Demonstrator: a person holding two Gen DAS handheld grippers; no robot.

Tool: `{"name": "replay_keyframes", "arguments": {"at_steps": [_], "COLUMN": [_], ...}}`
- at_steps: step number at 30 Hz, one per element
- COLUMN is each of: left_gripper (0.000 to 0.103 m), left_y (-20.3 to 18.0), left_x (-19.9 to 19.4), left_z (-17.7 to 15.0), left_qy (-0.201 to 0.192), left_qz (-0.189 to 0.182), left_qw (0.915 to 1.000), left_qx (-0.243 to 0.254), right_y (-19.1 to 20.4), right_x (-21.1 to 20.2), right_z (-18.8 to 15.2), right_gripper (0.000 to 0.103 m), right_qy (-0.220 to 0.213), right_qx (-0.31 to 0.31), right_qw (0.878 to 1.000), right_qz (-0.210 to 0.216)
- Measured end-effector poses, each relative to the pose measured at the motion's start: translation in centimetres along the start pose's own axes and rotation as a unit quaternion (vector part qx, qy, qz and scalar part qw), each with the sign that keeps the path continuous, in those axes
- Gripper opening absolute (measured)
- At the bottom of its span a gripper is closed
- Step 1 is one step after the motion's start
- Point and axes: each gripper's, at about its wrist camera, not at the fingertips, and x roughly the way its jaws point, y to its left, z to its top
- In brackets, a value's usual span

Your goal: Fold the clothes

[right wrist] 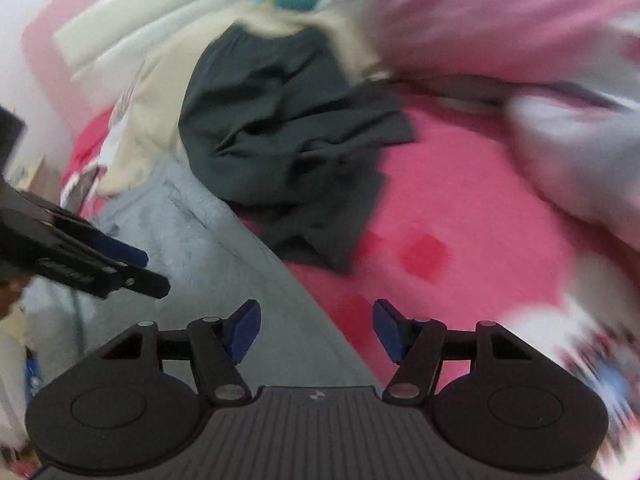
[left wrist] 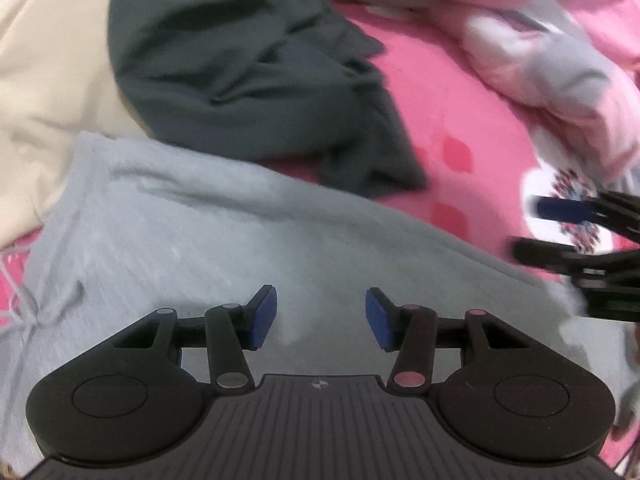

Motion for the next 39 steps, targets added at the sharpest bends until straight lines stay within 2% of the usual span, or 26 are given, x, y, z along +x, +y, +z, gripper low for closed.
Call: {"name": "replay_keyframes", "arguments": {"at_steps": [2, 4, 6, 8, 9, 10, 13, 16, 19, 22, 23, 25, 28, 33, 36, 39], "left_gripper": [0.049, 0.048, 0.048, 0.048, 0.048, 0.048, 0.047, 0.047, 0.048, 0.049, 0.049, 0.049, 0.049, 0.049, 0.049, 0.049], "left_y": [1.4, 2.7, 4.1, 4.3, 4.3, 4.4, 4.3, 3.9, 4.5, 5.0, 5.0, 4.8, 4.5, 2.4, 0.9, -2.3], "left_x": [0.9, 1.7, 2.6, 3.0, 3.1, 3.3, 3.5, 3.4, 4.8, 5.9, 5.9, 5.7, 4.7, 2.0, 0.1, -0.8], "left_z": [0.4, 0.8, 1.2, 1.3, 1.4, 1.4, 1.8, 2.7, 3.3, 3.8, 3.9, 4.0, 3.7, 3.5, 3.5, 3.2], "left_qy": [-0.012, -0.024, -0.036, -0.047, -0.053, -0.058, -0.081, -0.107, -0.100, -0.095, -0.096, -0.099, -0.104, -0.120, -0.130, -0.124], "left_qz": [0.000, 0.000, 0.000, 0.004, 0.007, 0.009, 0.020, 0.045, 0.061, 0.074, 0.075, 0.080, 0.093, 0.106, 0.111, 0.091], "left_qw": [0.9999, 0.9997, 0.9992, 0.9988, 0.9985, 0.9982, 0.9965, 0.9929, 0.9930, 0.9928, 0.9925, 0.9918, 0.9901, 0.9871, 0.9850, 0.9871], "left_qx": [-0.006, -0.011, -0.017, -0.013, -0.010, -0.008, 0.004, 0.026, 0.012, -0.005, -0.007, -0.011, -0.009, 0.008, 0.022, 0.045], "right_y": [0.6, 1.2, 1.6, 2.1, 2.5, 2.9, 4.6, 4.9, 5.0, 4.5, 4.5, 4.4, 4.0, 2.6, 1.1, -0.5], "right_x": [3.8, 6.6, 7.8, 7.4, 6.8, 6.2, 4.3, 5.4, 6.9, 8.5, 8.1, 6.9, 3.2, -4.1, -8.3, -12.0], "right_z": [0.9, 0.7, 0.1, -0.5, -0.6, -0.4, 0.3, -0.3, -1.1, -2.7, -2.6, -2.4, -2.1, -3.9, -7.4, -11.9], "right_gripper": [0.065, 0.057, 0.039, 0.021, 0.007, 0.005, 0.005, 0.005, 0.006, 0.014, 0.018, 0.038, 0.041, 0.041, 0.041, 0.041], "right_qy": [0.009, 0.034, 0.046, 0.035, 0.025, 0.012, -0.033, -0.038, -0.042, -0.057, -0.061, -0.072, -0.104, -0.142, -0.132, -0.113], "right_qx": [-0.024, -0.046, -0.066, -0.080, -0.083, -0.084, -0.108, -0.129, -0.144, -0.125, -0.109, -0.078, -0.021, 0.104, 0.184, 0.238], "right_qw": [1.000, 0.998, 0.996, 0.996, 0.996, 0.996, 0.992, 0.987, 0.981, 0.982, 0.982, 0.983, 0.977, 0.963, 0.951, 0.937], "right_qz": [0.009, 0.017, 0.023, 0.018, 0.009, -0.005, -0.056, -0.089, -0.120, -0.133, -0.138, -0.150, -0.184, -0.205, -0.211, -0.231]}}
